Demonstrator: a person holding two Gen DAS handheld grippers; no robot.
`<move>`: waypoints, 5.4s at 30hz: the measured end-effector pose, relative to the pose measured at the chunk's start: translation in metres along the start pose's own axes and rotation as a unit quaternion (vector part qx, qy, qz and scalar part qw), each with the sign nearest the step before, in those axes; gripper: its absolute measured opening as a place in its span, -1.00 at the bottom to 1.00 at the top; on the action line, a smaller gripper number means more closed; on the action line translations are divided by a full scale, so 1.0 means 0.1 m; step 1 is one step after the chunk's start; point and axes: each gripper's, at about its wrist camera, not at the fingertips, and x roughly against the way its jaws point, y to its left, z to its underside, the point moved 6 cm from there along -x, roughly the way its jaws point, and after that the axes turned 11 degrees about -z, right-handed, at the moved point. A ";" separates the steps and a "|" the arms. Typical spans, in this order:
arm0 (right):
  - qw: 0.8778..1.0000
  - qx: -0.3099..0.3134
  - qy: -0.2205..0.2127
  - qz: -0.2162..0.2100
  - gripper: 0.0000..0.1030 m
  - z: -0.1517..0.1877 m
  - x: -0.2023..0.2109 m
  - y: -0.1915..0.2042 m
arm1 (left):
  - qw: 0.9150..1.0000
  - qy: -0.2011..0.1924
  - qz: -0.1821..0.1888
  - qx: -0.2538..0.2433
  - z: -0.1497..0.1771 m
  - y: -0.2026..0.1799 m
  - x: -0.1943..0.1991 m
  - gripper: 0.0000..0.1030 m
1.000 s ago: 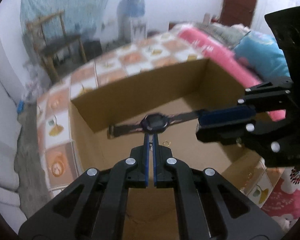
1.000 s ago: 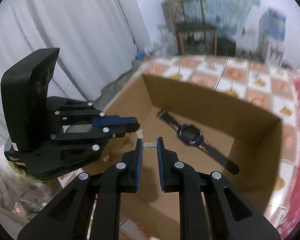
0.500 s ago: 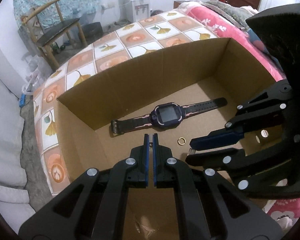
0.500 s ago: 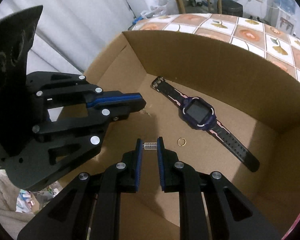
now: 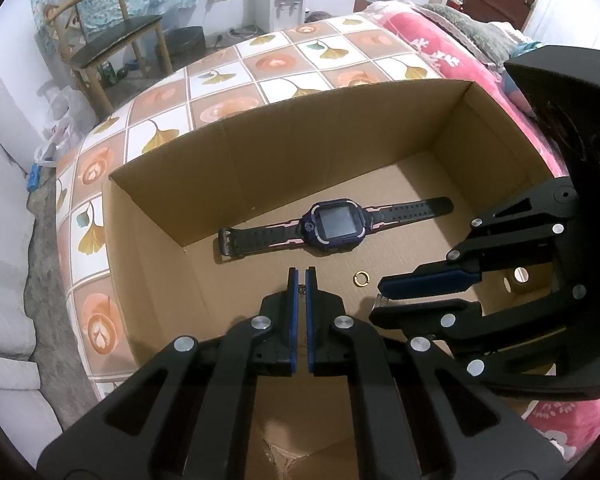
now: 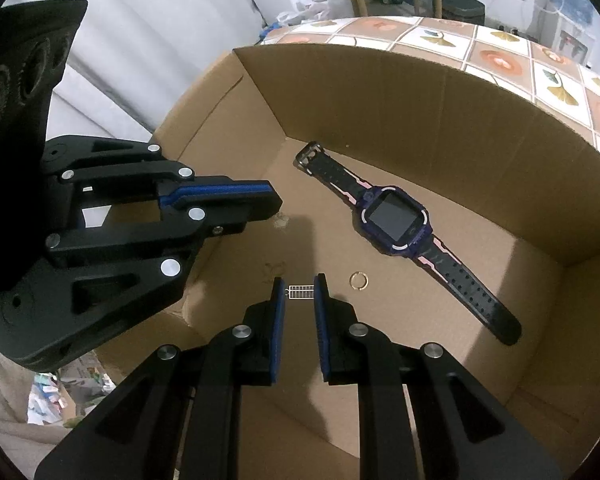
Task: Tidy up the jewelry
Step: 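Carry both charms over the box and open both tools to drop them, then move both tools back out of the box toward the jewelry, then lower the left tool onto the gold butterfly charm and close, then close the right tool on the small gold ring while the left tool holds the butterfly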
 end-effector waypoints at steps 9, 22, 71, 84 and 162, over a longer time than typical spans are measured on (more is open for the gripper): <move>1.000 -0.003 -0.001 -0.001 -0.71 0.01 0.00 0.00 | 1.000 0.005 0.005 0.007 0.00 0.01 -0.01 -0.91; 0.999 -0.001 -0.042 0.004 -0.54 -0.02 0.24 0.03 | 0.999 -0.041 -0.006 0.015 -0.03 0.06 0.15 -0.49; 0.988 -0.007 -0.131 0.076 -0.60 1.88 -0.07 0.34 | 0.985 -0.168 -0.046 0.015 1.87 -0.98 0.50 0.19; 0.977 -0.017 -0.125 0.170 -0.84 2.05 0.12 0.11 | 0.986 -0.162 -0.030 -0.012 1.81 -1.14 0.34 -0.06; 0.985 0.020 -0.092 0.147 -0.81 1.93 -0.09 0.41 | 0.990 -0.140 -0.028 -0.016 1.98 -1.02 0.38 -0.76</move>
